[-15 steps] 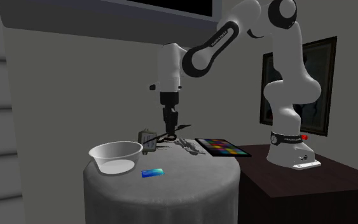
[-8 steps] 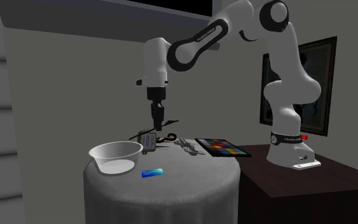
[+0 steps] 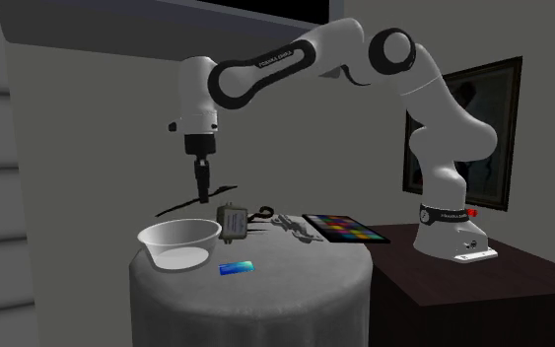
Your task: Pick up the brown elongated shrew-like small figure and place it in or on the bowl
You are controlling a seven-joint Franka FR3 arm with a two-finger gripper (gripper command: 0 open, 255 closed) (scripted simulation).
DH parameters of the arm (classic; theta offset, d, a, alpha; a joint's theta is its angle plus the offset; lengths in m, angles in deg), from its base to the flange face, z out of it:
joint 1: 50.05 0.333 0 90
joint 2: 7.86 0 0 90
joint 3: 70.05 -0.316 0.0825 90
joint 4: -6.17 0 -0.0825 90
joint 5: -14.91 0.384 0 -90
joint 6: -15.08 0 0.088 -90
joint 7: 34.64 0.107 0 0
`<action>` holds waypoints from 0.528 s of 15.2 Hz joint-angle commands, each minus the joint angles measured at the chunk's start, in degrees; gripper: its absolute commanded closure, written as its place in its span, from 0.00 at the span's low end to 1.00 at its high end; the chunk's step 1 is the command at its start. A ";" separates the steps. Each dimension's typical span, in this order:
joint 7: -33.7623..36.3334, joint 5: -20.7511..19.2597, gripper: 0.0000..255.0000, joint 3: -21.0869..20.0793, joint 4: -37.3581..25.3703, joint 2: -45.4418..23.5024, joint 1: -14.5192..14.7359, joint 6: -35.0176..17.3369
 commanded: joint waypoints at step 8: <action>-0.11 0.31 1.00 -0.15 -16.98 -12.32 -0.39 4.66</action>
